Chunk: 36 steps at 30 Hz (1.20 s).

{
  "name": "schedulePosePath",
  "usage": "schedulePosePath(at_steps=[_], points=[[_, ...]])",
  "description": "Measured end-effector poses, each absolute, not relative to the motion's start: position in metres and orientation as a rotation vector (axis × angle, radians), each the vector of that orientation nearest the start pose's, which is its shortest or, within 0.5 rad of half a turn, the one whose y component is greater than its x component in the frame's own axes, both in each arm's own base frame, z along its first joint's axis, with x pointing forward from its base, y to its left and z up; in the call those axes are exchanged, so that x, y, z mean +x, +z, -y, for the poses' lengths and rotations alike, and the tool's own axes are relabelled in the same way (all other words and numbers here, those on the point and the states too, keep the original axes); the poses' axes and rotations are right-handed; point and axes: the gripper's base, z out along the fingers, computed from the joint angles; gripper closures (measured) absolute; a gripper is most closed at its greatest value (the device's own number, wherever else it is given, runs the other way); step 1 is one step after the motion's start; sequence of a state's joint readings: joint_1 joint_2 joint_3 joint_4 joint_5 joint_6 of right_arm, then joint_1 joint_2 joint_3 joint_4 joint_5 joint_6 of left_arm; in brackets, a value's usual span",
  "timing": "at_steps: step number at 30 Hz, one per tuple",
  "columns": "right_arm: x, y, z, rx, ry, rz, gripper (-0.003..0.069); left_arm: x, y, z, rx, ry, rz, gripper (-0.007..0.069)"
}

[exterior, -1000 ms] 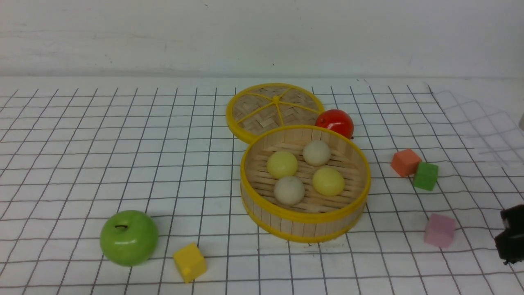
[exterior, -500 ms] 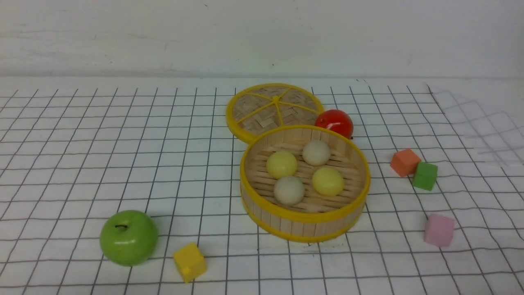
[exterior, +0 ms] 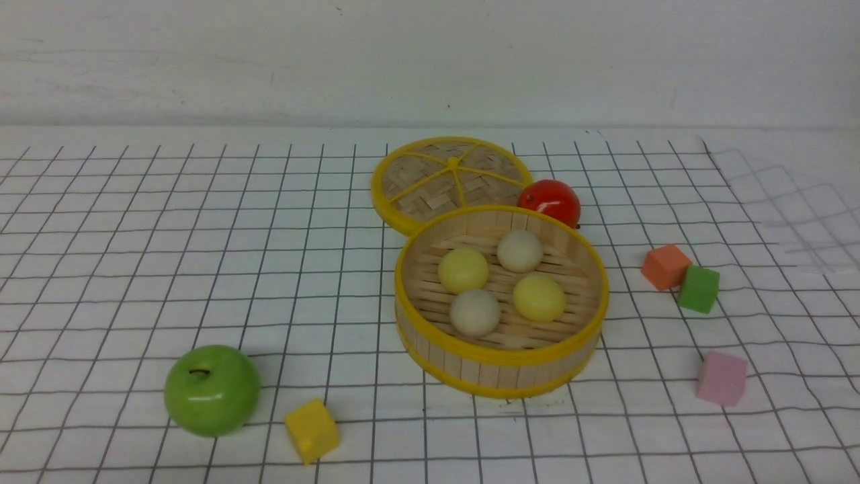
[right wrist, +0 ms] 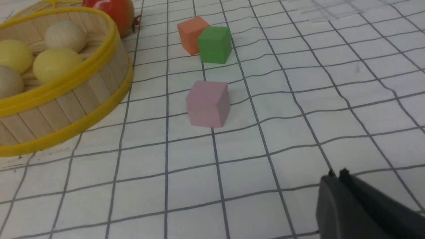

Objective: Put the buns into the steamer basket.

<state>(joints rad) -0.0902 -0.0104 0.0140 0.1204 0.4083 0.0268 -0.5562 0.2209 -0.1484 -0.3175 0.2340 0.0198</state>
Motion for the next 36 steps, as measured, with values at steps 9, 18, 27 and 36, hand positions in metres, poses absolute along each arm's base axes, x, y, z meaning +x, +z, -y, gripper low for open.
schedulePosePath(at_steps=[9,18,27,36], points=[[0.052,0.173,0.000,0.187,0.079,-1.883,0.0678,0.058,0.229,0.044,0.296,-0.669,-1.805,0.0610],[0.052,0.173,0.000,0.187,0.079,-1.883,0.0676,0.058,0.229,0.044,0.296,-0.669,-1.805,0.0603],[0.052,0.173,0.000,0.187,0.079,-1.883,0.0669,0.061,0.230,0.041,0.278,-0.628,-1.735,0.0634],[0.052,0.173,0.000,0.187,0.079,-1.883,0.0662,0.057,0.210,0.012,-0.056,-0.364,-1.603,0.0638]])
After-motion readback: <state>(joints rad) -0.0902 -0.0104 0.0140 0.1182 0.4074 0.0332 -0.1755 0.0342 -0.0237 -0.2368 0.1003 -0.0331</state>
